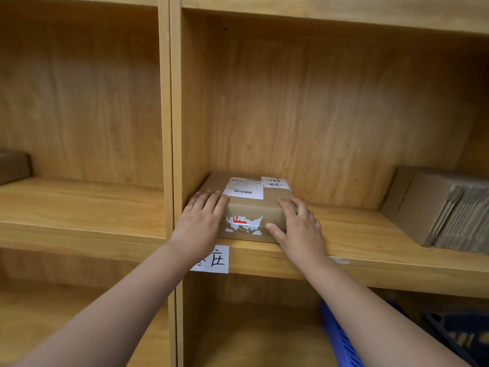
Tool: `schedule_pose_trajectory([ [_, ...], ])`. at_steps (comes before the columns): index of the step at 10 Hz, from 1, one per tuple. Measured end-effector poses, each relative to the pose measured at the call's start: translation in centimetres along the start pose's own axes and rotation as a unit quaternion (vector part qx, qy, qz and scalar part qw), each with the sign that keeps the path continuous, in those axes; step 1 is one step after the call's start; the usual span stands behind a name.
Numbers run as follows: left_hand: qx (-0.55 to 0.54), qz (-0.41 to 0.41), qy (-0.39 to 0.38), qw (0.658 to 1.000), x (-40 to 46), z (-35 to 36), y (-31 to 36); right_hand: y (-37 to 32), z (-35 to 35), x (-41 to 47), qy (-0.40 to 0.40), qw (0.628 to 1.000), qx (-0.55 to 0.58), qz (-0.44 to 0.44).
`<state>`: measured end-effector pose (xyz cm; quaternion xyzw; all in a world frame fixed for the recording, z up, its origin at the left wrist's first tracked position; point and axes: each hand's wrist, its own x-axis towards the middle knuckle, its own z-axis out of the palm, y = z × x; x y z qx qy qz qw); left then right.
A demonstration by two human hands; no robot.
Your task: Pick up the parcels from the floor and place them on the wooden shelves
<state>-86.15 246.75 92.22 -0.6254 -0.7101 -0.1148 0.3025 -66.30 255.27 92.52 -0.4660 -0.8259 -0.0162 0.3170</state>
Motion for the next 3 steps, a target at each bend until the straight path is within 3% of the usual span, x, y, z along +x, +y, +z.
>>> schedule_pose_trajectory([
  [3,-0.051,0.054,-0.013,0.997,-3.9,-3.9,-2.2,-3.3,-3.1,-3.8,-0.014,0.998,-0.03,0.057],
])
